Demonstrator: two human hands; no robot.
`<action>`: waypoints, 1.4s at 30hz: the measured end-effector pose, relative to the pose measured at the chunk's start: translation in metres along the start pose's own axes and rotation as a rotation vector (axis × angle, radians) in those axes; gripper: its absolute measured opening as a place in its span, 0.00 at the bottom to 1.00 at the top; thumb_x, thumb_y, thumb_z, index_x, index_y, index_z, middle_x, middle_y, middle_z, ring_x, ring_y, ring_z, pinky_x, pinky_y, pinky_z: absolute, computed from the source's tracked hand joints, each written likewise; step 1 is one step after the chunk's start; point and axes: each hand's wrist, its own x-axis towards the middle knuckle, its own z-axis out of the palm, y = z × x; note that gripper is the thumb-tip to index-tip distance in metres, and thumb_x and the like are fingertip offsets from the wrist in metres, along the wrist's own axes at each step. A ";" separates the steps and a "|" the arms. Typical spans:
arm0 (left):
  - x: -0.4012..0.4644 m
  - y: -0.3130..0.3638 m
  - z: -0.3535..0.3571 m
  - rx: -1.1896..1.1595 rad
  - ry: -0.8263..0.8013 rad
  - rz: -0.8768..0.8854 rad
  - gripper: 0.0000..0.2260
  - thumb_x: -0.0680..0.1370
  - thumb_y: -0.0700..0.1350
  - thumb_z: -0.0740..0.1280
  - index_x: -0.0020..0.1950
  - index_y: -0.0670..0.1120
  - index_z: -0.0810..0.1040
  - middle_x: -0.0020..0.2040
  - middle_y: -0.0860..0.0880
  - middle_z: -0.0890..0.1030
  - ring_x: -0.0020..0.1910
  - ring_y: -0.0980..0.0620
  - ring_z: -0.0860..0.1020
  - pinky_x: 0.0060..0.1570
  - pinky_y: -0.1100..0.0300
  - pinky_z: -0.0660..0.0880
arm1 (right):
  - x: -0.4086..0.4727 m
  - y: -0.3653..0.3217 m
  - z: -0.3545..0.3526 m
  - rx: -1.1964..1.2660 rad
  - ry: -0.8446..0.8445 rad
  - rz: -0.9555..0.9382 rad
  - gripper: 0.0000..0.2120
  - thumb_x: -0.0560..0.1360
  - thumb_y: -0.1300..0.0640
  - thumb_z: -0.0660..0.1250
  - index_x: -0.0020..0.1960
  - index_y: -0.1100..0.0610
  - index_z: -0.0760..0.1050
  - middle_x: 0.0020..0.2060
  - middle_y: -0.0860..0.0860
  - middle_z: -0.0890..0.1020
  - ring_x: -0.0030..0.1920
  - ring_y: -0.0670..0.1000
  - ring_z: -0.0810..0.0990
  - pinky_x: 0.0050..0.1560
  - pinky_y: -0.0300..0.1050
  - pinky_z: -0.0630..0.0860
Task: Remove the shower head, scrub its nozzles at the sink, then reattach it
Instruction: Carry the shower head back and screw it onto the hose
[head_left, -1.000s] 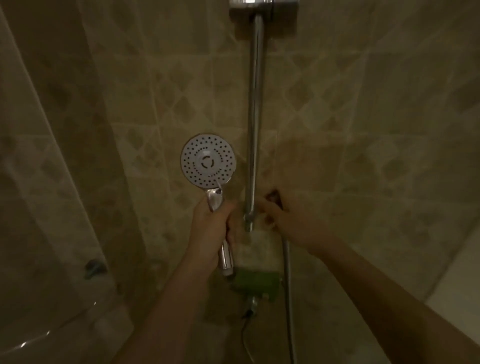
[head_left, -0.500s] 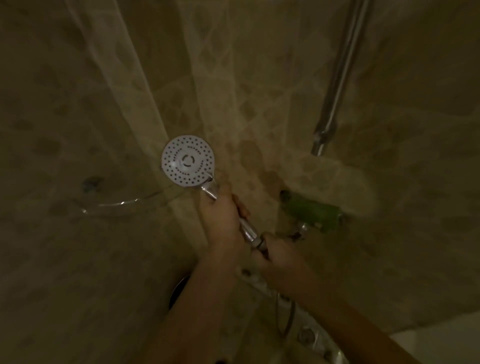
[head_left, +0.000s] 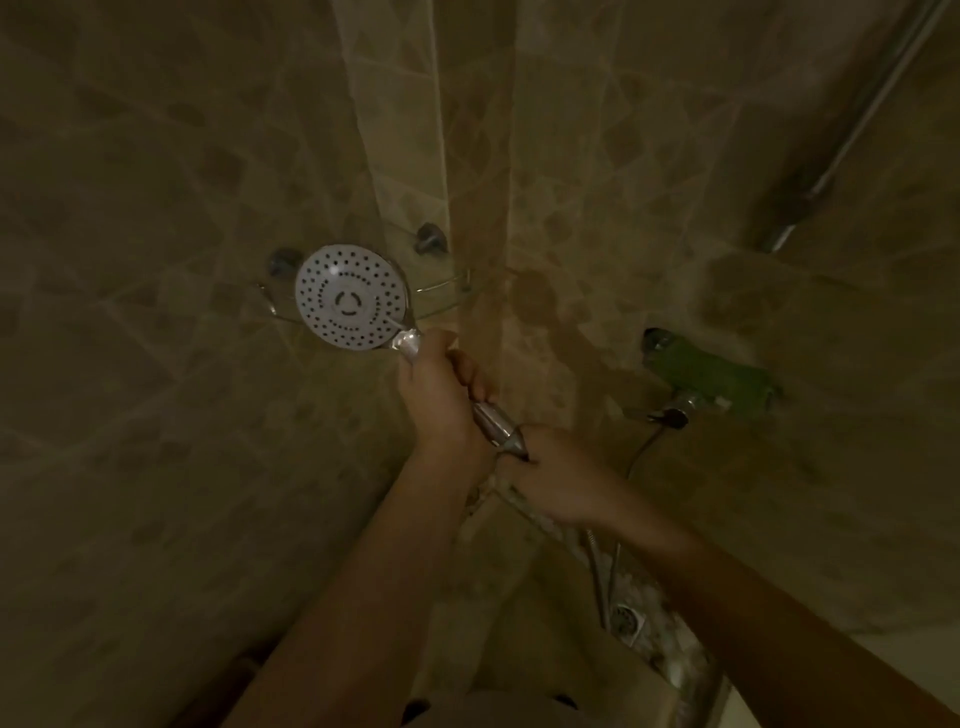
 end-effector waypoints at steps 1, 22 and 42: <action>0.004 0.005 -0.007 -0.036 -0.061 -0.039 0.12 0.75 0.42 0.63 0.34 0.48 0.65 0.25 0.52 0.63 0.20 0.54 0.62 0.21 0.62 0.63 | 0.002 -0.006 0.002 0.093 -0.083 0.031 0.13 0.74 0.55 0.64 0.31 0.52 0.69 0.23 0.43 0.74 0.21 0.39 0.72 0.21 0.30 0.63; 0.044 0.056 -0.051 -0.036 -0.578 -0.384 0.21 0.80 0.45 0.61 0.26 0.49 0.66 0.18 0.54 0.61 0.16 0.57 0.59 0.22 0.63 0.55 | 0.030 -0.036 0.053 0.619 -0.340 0.311 0.20 0.71 0.47 0.72 0.24 0.48 0.71 0.21 0.47 0.67 0.20 0.47 0.62 0.21 0.35 0.58; 0.020 0.035 -0.048 -0.184 -0.601 -0.280 0.12 0.74 0.45 0.70 0.33 0.47 0.72 0.24 0.51 0.70 0.22 0.54 0.69 0.27 0.59 0.71 | 0.013 -0.016 0.027 0.806 -0.612 0.399 0.18 0.70 0.50 0.72 0.28 0.49 0.65 0.21 0.45 0.61 0.18 0.43 0.56 0.18 0.32 0.54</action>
